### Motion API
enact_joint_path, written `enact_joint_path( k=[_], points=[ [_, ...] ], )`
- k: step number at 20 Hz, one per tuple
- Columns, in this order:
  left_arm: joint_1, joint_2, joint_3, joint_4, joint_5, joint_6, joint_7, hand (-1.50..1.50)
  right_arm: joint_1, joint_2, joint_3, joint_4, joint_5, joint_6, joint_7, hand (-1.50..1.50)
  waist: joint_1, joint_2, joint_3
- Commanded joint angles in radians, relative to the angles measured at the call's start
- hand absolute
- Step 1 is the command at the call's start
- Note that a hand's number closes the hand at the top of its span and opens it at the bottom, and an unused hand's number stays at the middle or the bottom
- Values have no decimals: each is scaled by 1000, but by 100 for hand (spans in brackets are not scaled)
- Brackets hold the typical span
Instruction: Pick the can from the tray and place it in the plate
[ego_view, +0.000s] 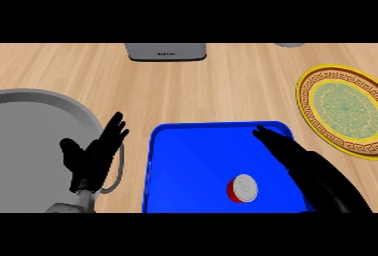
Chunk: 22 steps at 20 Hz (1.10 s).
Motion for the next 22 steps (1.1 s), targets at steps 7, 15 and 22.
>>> enact_joint_path(
  k=[7,15,22],
  points=[
    [51,5,28,110,-9,-10,3,0,39,138,158,58,158,-64,17,-150,-2,12,-16],
    [51,-32,-6,93,-46,10,14,0,7,139,171,137,284,-54,57,-150,2,13,-16],
    [19,-26,32,88,-41,6,45,0,20,167,169,179,281,-29,24,-150,0,12,-15]
  ],
)
